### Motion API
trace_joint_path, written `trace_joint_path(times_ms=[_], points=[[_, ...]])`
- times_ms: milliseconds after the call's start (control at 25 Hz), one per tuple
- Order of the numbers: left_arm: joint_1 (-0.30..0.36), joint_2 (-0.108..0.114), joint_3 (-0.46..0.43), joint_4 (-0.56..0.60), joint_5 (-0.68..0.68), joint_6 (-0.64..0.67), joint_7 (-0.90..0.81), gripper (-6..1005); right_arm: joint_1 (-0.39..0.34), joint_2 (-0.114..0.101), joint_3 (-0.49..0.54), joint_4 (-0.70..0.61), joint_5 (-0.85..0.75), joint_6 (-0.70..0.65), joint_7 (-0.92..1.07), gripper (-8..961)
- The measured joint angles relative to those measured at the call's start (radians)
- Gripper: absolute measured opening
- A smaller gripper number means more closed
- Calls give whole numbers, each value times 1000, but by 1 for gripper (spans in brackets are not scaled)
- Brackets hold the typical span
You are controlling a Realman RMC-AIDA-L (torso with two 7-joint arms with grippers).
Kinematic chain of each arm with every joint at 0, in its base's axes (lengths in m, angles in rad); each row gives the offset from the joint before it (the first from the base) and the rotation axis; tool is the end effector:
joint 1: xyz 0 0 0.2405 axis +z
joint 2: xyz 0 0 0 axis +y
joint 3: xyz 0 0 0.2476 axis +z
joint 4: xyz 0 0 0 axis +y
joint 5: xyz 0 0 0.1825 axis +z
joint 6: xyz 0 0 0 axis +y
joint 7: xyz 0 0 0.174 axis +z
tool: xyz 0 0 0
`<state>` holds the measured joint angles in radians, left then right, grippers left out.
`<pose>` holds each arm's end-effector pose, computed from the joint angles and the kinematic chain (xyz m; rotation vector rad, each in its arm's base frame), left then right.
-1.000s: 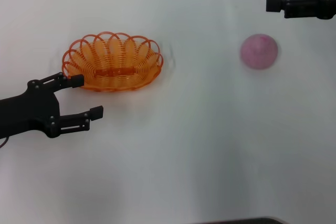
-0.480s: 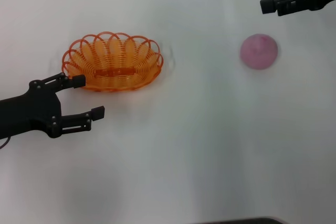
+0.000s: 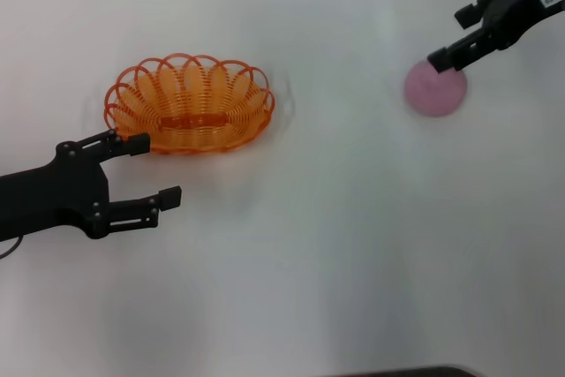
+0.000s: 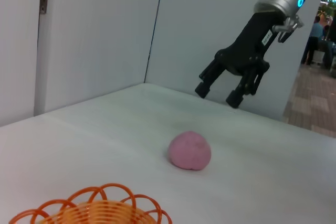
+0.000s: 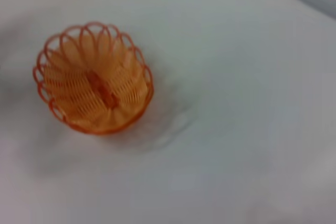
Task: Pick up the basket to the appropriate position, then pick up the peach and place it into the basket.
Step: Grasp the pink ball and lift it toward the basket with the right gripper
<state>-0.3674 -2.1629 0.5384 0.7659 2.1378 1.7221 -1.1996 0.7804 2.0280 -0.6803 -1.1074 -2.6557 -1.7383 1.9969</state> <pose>-0.2560 0.2550 -0.0283 -2.7323 -0.5499 -0.7044 0.2147 0.3617 0.0443 -2.7108 0.8415 -0.1950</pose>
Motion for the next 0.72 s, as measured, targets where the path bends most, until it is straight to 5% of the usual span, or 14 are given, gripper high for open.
trace_joint_path(times_ms=[720], points=[[-1,0,1,-14,14,-1,0,888,70,29,-113,0,-237,56,151,888]])
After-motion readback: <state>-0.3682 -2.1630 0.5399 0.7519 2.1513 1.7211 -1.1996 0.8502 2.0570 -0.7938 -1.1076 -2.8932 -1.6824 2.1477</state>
